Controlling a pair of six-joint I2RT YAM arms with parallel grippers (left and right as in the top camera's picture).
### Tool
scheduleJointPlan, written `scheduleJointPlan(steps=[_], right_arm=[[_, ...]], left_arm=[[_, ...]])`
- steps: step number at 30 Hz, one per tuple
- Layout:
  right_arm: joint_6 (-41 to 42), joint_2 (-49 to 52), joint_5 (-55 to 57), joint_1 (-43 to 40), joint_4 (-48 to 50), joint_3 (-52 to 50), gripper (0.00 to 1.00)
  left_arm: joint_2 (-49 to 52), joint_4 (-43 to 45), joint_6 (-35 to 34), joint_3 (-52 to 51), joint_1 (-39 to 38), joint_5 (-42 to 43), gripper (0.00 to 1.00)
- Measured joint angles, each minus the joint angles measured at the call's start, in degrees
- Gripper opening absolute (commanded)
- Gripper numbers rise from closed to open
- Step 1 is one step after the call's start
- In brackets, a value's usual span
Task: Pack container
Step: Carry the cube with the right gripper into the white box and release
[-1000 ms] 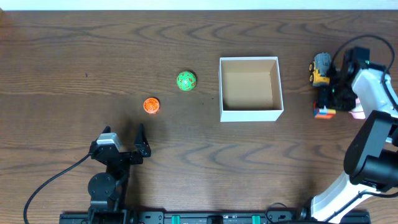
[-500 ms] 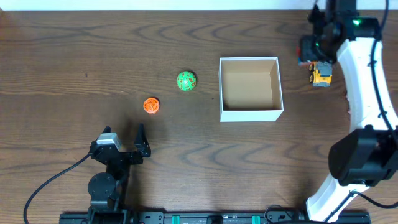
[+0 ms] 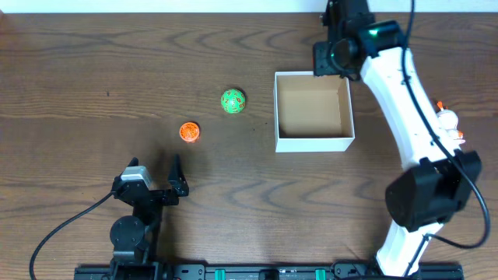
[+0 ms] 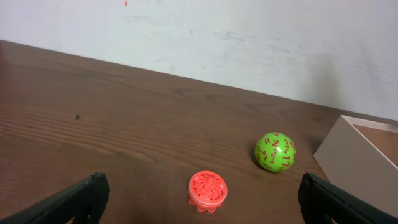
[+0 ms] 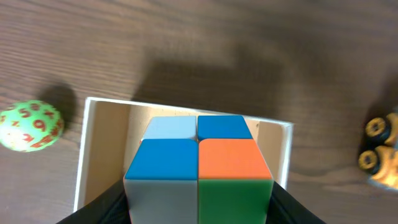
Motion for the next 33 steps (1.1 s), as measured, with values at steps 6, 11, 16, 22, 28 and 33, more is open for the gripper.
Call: scheduleJointPlan(steps=[6,11,16,22,28,33], right_arm=[[2.93,5.68,0.70,0.35,-1.53,-0.02,0.38],[4.22,8.11,1.03,0.35,-3.48,-0.11,0.38],[4.72,8.28,1.31,0.33,-3.74,-0.11,0.39],[4.85,8.28,1.88,0.02,-3.87,-0.11,0.38],[4.79,8.28,2.78,-0.68,-4.33,-0.13,0.41],[4.26,8.28,3.02,-1.05,-4.87,-0.70,0.41]], left_arm=[[0.00,0.00,0.00,0.00,0.00,0.00,0.98],[0.00,-0.02,0.00,0.00,0.00,0.00,0.98],[0.00,0.00,0.00,0.00,0.00,0.00,0.98],[0.00,-0.02,0.00,0.00,0.00,0.00,0.98],[0.00,0.00,0.00,0.00,0.00,0.00,0.98],[0.00,0.00,0.00,0.00,0.00,0.00,0.98]])
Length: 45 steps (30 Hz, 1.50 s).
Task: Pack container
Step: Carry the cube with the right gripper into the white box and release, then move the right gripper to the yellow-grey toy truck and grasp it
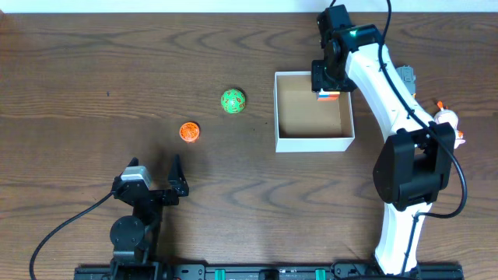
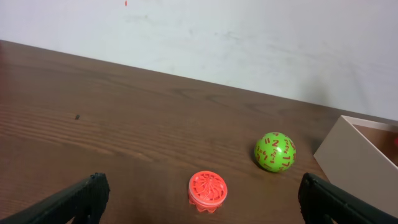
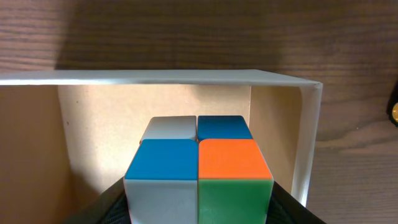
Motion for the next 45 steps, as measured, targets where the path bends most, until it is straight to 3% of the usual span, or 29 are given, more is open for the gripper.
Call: scheduleJointPlan(steps=[10,16,23,34,39,42,45], right_arm=[[-0.33,0.02,0.00,0.00,3.82,-7.30,0.44],[-0.33,0.02,0.00,-0.11,4.66,-7.82,0.52],[-0.57,0.02,0.00,-0.39,4.92,-7.85,0.68],[-1.11,0.02,0.00,-0.39,5.73,-7.48,0.71],[-1.44,0.07,-0.28,-0.39,-0.37,-0.07,0.80],[-2.86,0.07,-1.20,-0.39,-5.46,8.17,0.99],[-6.08,0.07,-1.68,-0.42,-10.32,17.11,0.99]], left_arm=[[0.00,-0.02,0.00,0.00,0.00,0.00,0.98],[0.00,-0.02,0.00,0.00,0.00,0.00,0.98],[0.00,0.00,0.00,0.00,0.00,0.00,0.98],[0.00,0.00,0.00,0.00,0.00,0.00,0.98],[0.00,0.00,0.00,0.00,0.00,0.00,0.98],[0.00,0.00,0.00,0.00,0.00,0.00,0.98],[0.00,0.00,0.00,0.00,0.00,0.00,0.98]])
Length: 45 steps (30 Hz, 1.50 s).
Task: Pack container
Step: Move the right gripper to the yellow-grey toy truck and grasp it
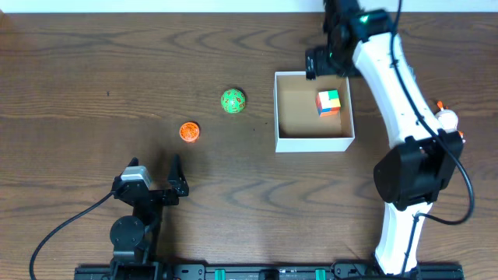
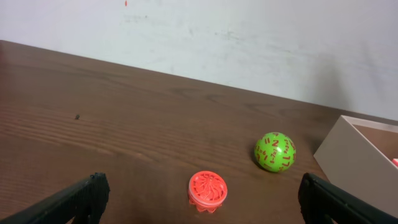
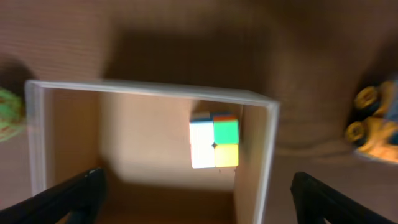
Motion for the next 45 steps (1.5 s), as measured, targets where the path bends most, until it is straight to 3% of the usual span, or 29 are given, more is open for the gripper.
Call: scheduleJointPlan(steps=[5,10,22,32,45], right_arm=[[-7.89,-0.07,1.84,-0.70,-7.15,11.58,0.99],[-11.39,-0.11,8.07,-5.60,-9.25,14.01,0.99],[-16.26,-0.07,3.54,-24.55,-1.25,7.15,0.99],[-19.98,0.22,-0.48,-26.71,7.89,-6.45,0.99],[-21.86,9.07,-1.16,-26.93,8.74,-7.76,0.99]], left_arm=[[0.00,0.00,0.00,0.00,0.00,0.00,0.98],[0.00,0.00,0.00,0.00,0.00,0.00,0.98],[0.00,0.00,0.00,0.00,0.00,0.00,0.98],[0.00,0.00,0.00,0.00,0.00,0.00,0.98],[0.00,0.00,0.00,0.00,0.00,0.00,0.98]])
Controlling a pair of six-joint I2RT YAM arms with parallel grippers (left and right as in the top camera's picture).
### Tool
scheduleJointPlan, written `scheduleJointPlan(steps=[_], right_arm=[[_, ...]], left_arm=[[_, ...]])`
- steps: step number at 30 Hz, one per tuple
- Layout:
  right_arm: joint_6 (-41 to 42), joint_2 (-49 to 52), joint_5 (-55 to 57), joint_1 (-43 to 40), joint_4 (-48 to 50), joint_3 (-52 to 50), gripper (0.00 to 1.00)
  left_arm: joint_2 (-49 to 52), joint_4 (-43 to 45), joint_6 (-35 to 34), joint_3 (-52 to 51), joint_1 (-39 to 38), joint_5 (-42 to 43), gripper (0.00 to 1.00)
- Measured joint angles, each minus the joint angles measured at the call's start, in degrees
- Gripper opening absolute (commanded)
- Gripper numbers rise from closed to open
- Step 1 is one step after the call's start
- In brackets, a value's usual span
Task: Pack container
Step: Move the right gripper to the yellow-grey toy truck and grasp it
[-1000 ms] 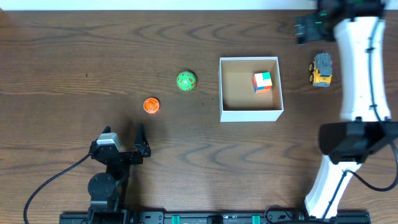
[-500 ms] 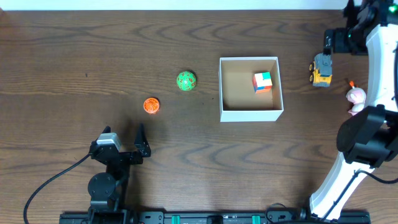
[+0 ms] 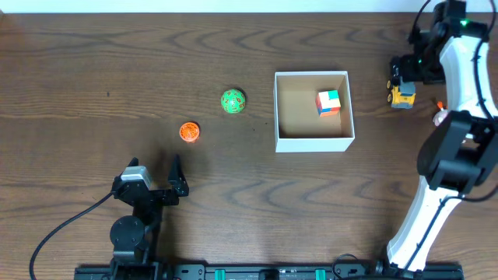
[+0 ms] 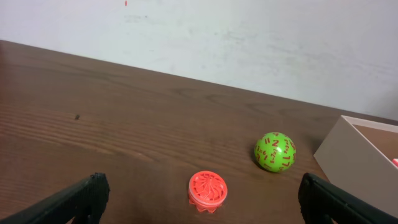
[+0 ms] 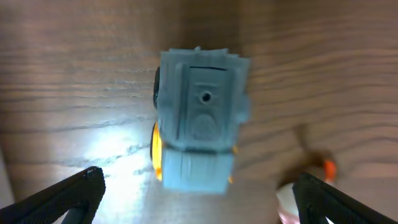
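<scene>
The white box (image 3: 314, 142) stands right of centre, with a multicoloured cube (image 3: 328, 102) lying in its far right corner. A green numbered ball (image 3: 233, 101) and an orange ridged disc (image 3: 189, 132) lie left of the box; the left wrist view shows the ball (image 4: 274, 152), the disc (image 4: 208, 190) and the box wall (image 4: 357, 162). A grey and yellow toy truck (image 3: 401, 84) sits right of the box. My right gripper (image 5: 199, 199) hovers open over the truck (image 5: 199, 118). My left gripper (image 4: 202, 199) rests open near the table's front, short of the disc.
A small white and orange toy (image 3: 445, 117) lies just right of the truck, at the table's right side, and shows as a blur (image 5: 298, 193) in the right wrist view. A pale wall rises behind the table's far edge.
My right gripper has moved from above the box to above the toy truck at the right. The cube stays in the box. The left arm has not moved.
My right gripper held the cube over the box's far edge, then held it down inside the box. Then the cube lay in the box and the gripper was open above it. Now the gripper is over the truck.
</scene>
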Motion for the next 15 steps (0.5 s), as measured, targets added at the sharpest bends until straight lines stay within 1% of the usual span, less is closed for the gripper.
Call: scheduleJointPlan(steps=[7,11,15], right_arm=[[2.14,3.74,-0.07,0.00,0.44,-0.37,0.99],[3.37,3.76,-0.07,-0.17,1.14,-0.42,0.95],[3.82,3.76,-0.48,-1.11,1.33,-0.42,0.94]], left_arm=[[0.00,-0.02,0.00,0.00,0.00,0.00,0.98],[0.00,-0.02,0.00,0.00,0.00,0.00,0.98],[0.00,-0.02,0.00,0.00,0.00,0.00,0.98]])
